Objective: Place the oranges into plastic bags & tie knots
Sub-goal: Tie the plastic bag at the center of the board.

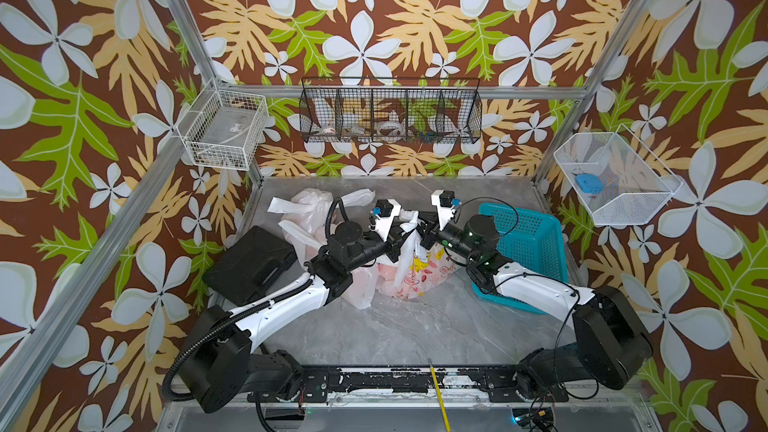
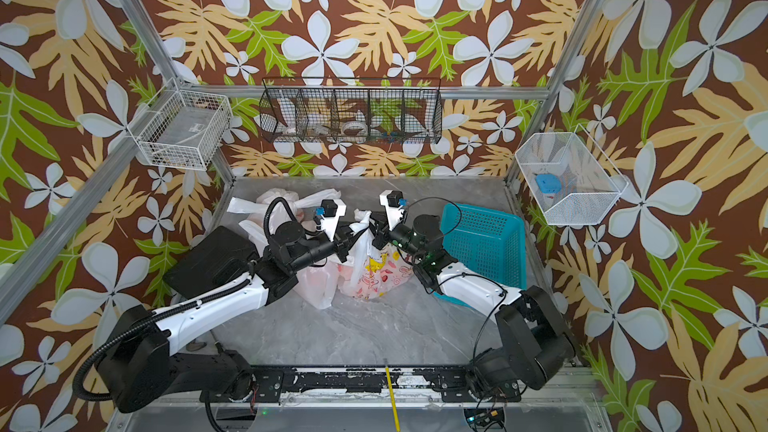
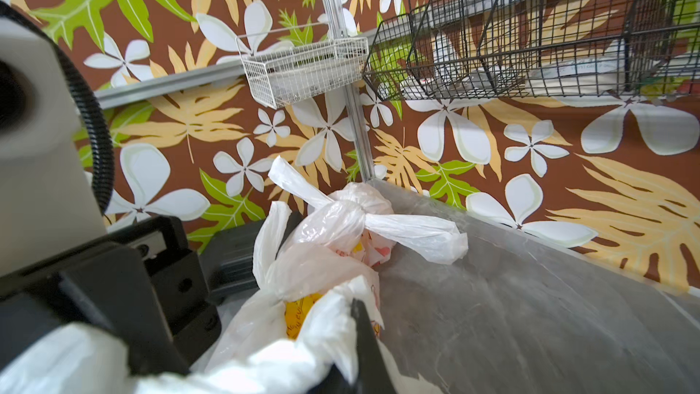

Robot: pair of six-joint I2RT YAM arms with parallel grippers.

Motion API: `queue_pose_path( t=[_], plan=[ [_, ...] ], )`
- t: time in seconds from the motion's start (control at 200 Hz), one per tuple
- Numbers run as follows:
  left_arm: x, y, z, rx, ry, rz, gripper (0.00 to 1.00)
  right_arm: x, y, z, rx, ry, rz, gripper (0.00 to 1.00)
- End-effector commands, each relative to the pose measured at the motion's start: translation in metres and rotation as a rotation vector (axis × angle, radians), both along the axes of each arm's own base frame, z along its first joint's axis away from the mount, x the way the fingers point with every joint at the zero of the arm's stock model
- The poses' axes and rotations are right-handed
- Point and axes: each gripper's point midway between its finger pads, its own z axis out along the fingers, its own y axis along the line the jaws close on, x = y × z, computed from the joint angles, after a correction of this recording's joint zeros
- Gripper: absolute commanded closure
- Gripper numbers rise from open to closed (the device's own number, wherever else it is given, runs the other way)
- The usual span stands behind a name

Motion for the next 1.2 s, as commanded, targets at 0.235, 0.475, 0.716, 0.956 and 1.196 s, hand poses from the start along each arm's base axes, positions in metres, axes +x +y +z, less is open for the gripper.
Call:
queue_pose_path(
  t=[0.235, 0.475, 0.716, 0.956, 1.196],
  plan=[
    [-0.020, -0.009, -0.002, -0.056, -0.024, -0.084, 0.89, -0.006, -0.006, 0.010, 0.190, 0.010, -0.001, 1.00],
    [-0.042, 0.020, -0.003, -0.016, -0.066, -0.036, 0.43, -0.012, -0.005, -0.006, 0.155, 0.006, 0.022, 1.00],
    [-0.046, 0.097, 0.015, -0.163, 0.026, 0.136, 0.30, -0.026, -0.003, 0.004, 0.164, -0.054, 0.074, 1.00],
    [-0.039, 0.120, 0.029, -0.532, 0.323, -0.008, 0.33, -0.032, -0.001, 0.005, 0.159, -0.093, 0.100, 1.00],
    [-0.035, 0.110, 0.038, -0.782, 0.480, -0.210, 0.34, -0.039, 0.005, 0.006, 0.151, -0.096, 0.138, 1.00]
  ],
)
